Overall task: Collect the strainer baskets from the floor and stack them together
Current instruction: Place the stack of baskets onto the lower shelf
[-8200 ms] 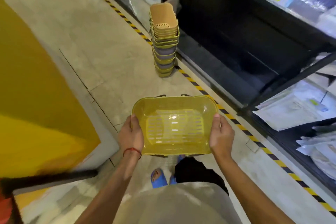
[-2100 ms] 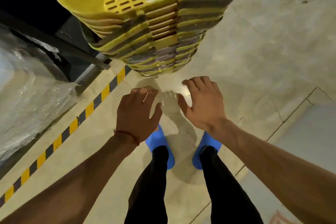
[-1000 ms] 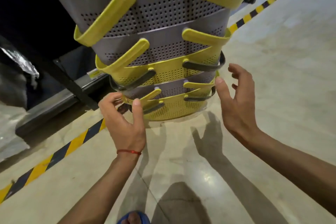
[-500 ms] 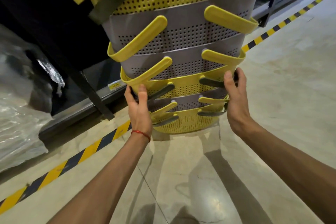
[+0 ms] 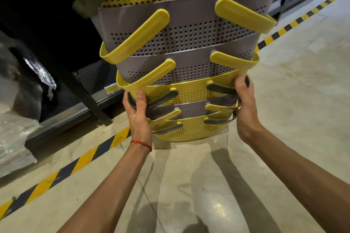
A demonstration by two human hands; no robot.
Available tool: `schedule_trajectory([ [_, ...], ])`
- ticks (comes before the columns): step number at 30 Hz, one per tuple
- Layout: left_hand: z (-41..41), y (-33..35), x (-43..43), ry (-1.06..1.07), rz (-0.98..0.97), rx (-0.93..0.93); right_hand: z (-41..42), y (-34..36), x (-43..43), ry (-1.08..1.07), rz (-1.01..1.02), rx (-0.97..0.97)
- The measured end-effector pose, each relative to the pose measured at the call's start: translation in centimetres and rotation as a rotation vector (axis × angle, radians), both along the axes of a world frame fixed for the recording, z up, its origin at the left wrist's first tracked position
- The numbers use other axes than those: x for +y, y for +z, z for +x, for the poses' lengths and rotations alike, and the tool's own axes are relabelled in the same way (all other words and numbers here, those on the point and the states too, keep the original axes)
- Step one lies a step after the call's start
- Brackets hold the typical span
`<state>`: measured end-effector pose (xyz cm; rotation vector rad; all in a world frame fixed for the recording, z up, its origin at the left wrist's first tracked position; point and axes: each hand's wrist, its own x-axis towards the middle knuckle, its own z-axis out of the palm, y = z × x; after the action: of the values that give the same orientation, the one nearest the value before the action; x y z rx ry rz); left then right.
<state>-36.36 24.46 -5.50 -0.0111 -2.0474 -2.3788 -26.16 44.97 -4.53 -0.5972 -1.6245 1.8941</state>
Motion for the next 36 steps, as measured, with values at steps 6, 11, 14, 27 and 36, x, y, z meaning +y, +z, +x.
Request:
schedule_trajectory([
  [6, -0.1, -0.2, -0.4, -0.049, -0.003, -0.001, 0.2, 0.2, -0.1, 0.073, -0.054, 0.029],
  [11, -0.3, 0.0, -0.9, -0.129, 0.021, -0.063, 0.4, 0.4, 0.2, 0.086, -0.019, 0.021],
  [14, -0.4, 0.2, -1.3, -0.169, 0.004, -0.087, 0.2, 0.1, 0.4, 0.075, 0.016, 0.031],
  [27, -1.3, 0.1, -2.4, -0.26, 0.024, -0.058, -0.3, -0.8, 2.3, 0.147, 0.012, -0.009],
  [36, -2.3, 0.5, -2.8, -0.345, 0.063, -0.097, -0.6, -0.9, 3.5, 0.214, -0.034, -0.007],
])
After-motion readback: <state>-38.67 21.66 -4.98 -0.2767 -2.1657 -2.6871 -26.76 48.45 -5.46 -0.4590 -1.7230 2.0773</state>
